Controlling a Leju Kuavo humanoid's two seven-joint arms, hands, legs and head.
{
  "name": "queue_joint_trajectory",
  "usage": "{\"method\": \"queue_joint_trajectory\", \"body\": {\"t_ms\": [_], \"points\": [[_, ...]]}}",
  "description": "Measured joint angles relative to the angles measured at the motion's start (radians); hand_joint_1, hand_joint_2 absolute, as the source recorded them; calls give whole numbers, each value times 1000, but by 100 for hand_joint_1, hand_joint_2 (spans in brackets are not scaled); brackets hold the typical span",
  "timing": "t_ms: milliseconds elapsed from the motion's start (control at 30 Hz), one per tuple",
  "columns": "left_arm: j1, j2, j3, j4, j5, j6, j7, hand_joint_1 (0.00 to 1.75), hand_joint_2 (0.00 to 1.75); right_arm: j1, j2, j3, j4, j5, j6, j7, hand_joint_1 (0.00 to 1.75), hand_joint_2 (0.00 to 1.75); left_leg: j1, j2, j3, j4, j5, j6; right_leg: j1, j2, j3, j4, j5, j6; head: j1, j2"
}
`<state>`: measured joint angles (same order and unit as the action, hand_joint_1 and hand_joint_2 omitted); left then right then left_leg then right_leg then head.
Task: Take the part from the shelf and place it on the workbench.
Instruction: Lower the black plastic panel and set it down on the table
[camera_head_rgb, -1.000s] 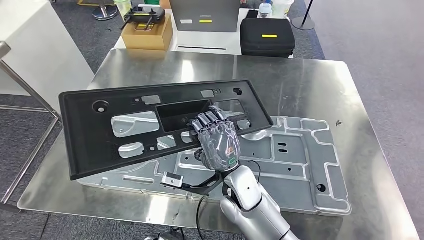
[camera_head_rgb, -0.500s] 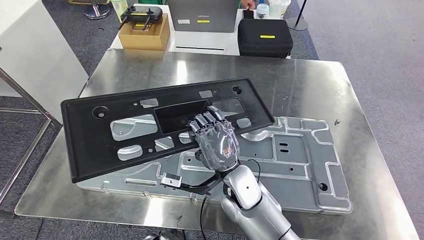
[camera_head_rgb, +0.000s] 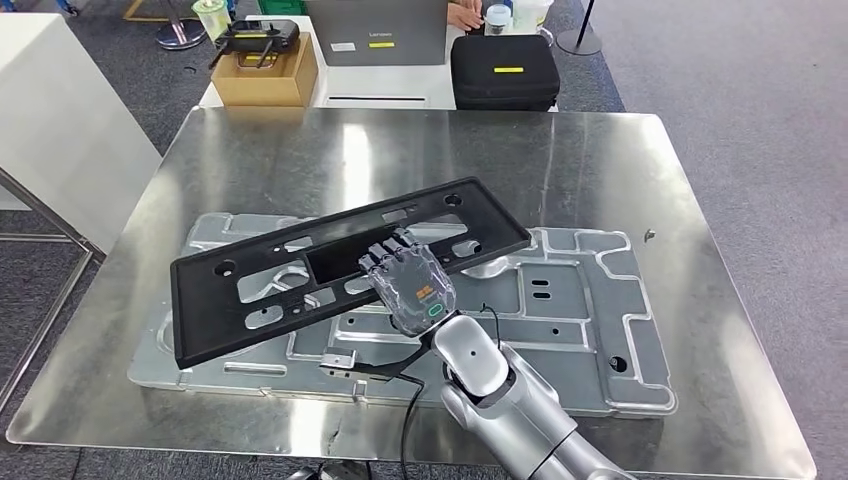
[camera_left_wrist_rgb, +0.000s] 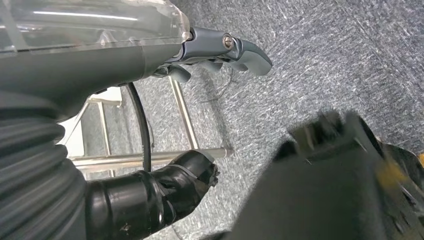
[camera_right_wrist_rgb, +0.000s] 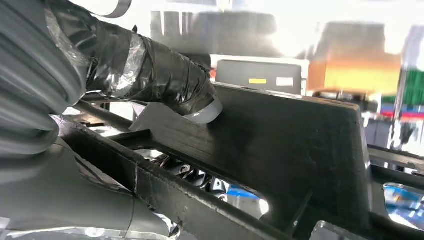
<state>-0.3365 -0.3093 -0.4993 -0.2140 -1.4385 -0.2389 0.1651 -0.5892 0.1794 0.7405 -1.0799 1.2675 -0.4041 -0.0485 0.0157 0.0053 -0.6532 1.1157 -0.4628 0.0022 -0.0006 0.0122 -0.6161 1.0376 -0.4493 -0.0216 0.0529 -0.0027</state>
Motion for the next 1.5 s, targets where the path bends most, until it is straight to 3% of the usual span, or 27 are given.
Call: {"method": "queue_joint_trajectory", "body": {"t_ms": [67, 133, 200, 267, 333, 367, 400, 433, 500, 533, 600, 667, 733, 800, 867, 900, 933, 1000, 1067, 1167, 1233, 1367, 1400, 1433, 1500], "points": [[0, 0, 0, 0, -1, -3, 0, 0, 175, -18, -2, 10, 21, -1, 26, 8, 175, 175, -2, -5, 31, -66, 16, 6, 2, 3, -7, 8, -2, 9, 1, 0], [1, -1, 0, 0, -1, -4, 0, 0, 175, -32, -5, 20, 41, -3, 49, 17, 175, 175, -3, -6, 31, -71, 19, 14, 1, 4, -11, 8, 3, 20, 1, 0], [1, -1, 0, 0, -2, -5, -1, 0, 175, -41, -9, 29, 60, -3, 67, 26, 175, 175, 0, -4, 32, -79, 27, 25, 0, 1, -16, 23, -13, 31, 1, 0], [0, -2, -1, 0, -3, -6, -6, 0, 175, -49, -12, 36, 77, -3, 75, 34, 175, 175, 2, -1, 30, -85, 30, 34, -3, -3, -48, 104, -67, 41, 2, 0], [1, -2, -1, 0, -6, -6, -14, 0, 175, -55, -16, 44, 93, -3, 79, 40, 175, 175, 1, 1, 27, -86, 31, 38, -6, -5, -99, 228, -122, 48, 2, 0], [1, -2, -1, 0, -7, -6, -17, 0, 175, -56, -18, 47, 101, -3, 82, 41, 175, 175, 1, 1, 26, -85, 31, 38, -8, -5, -115, 266, -131, 50, 2, 0], [1, -2, -2, 0, -7, -6, -19, 0, 175, -56, -20, 51, 109, -3, 85, 42, 175, 175, 1, 2, 26, -85, 32, 38, -9, -6, -113, 268, -122, 50, 2, 0], [1, -2, -2, 0, -7, -6, -21, 0, 175, -57, -21, 53, 115, -3, 88, 43, 175, 175, 1, 2, 26, -85, 33, 37, -9, -6, -93, 231, -98, 48, 2, 0], [0, -2, -3, 0, -8, -6, -25, 0, 175, -61, -23, 58, 123, -4, 90, 44, 175, 175, 0, 2, 26, -84, 34, 34, -8, -9, -21, 97, -42, 41, 2, 0], [0, -2, -5, 0, -8, -6, -28, 0, 175, -65, -23, 61, 126, -4, 90, 44, 175, 175, -2, 2, 24, -83, 36, 31, -6, -9, 6, 42, -26, 37, 1, 0], [0, -2, -8, 0, -9, -6, -42, 0, 175, -72, -23, 65, 131, -8, 93, 42, 175, 175, -4, 3, 21, -84, 40, 20, 1, -10, 22, -1, -22, 30, 1, 0], [-1, -2, -12, 0, -9, -5, -58, 0, 175, -74, -24, 67, 135, -15, 98, 38, 87, 87, -3, 4, 19, -88, 42, 9, 1, -9, 20, -8, -15, 20, 1, 0], [-2, -2, -18, 0, -10, -3, -65, 0, 175, -77, -24, 69, 137, -20, 103, 33, 0, 0, -2, 3, 5, -55, 15, 0, -4, -10, 24, -19, -6, 6, 1, 0], [-3, -2, -23, 0, -8, 3, -63, 0, 175, -82, -24, 76, 138, -26, 107, 29, 0, 0, -2, 1, -41, 55, -49, -4, -4, -10, 25, -24, -1, -2, 0, 0], [-4, -1, -27, 0, -3, 9, -57, 0, 87, -81, -27, 85, 140, -32, 110, 26, 0, 0, -2, 1, -94, 175, -96, -7, -2, -10, 22, -21, -1, -4, 0, 0], [-4, -1, -28, 0, 0, 10, -53, 0, 44, -80, -28, 88, 140, -34, 111, 26, 0, 0, -2, 1, -101, 195, -94, -7, -1, -10, 21, -19, -2, -5, 0, 0], [-5, -1, -30, 0, 1, 10, -50, 0, 0, -79, -29, 90, 141, -36, 111, 25, 0, 0, -2, 1, -89, 173, -73, -6, -1, -8, 21, -17, -3, -5, 0, 0], [-6, -1, -37, 0, 1, 11, -43, 0, 0, -80, -30, 92, 141, -39, 110, 24, 0, 0, -2, 0, -23, 44, -9, -1, -1, -5, 21, -10, -8, -2, 0, 0], [-7, 0, -45, 0, 0, 14, -39, 0, 0, -81, -31, 92, 141, -42, 110, 25, 0, 0, -4, -3, 26, -59, 20, 6, 1, -2, 16, -2, -12, 5, 0, 0], [-6, 0, -49, 0, 1, 16, -38, 0, 0, -81, -32, 94, 140, -45, 110, 26, 0, 0, -5, -5, 34, -80, 21, 17, 4, -1, 11, -1, -12, 18, 1, 0], [-7, -1, -50, 0, 2, 20, -38, 0, 0, -82, -34, 96, 139, -47, 110, 27, 0, 0, -2, -3, 38, -87, 25, 28, 1, -3, 1, 24, -33, 29, 1, 0], [-6, -1, -50, 0, 7, 26, -38, 0, 0, -79, -44, 99, 135, -49, 110, 27, 0, 0, -1, 0, 39, -91, 27, 37, -7, -6, -102, 241, -133, 47, 2, 0], [-6, -1, -50, 0, 8, 27, -38, 0, 0, -77, -47, 100, 135, -50, 110, 27, 0, 0, -1, 0, 40, -90, 27, 37, -9, -6, -118, 270, -135, 49, 2, 0], [-6, -1, -50, 0, 9, 29, -38, 0, 0, -76, -49, 101, 135, -51, 111, 27, 0, 0, -1, 0, 40, -89, 28, 37, -11, -7, -115, 261, -118, 50, 2, 0], [-6, -1, -50, 0, 10, 32, -38, 0, 0, -77, -52, 104, 134, -53, 112, 26, 0, 0, -1, 0, 40, -85, 27, 35, -14, -7, -61, 145, -51, 48, 2, 0]]}}
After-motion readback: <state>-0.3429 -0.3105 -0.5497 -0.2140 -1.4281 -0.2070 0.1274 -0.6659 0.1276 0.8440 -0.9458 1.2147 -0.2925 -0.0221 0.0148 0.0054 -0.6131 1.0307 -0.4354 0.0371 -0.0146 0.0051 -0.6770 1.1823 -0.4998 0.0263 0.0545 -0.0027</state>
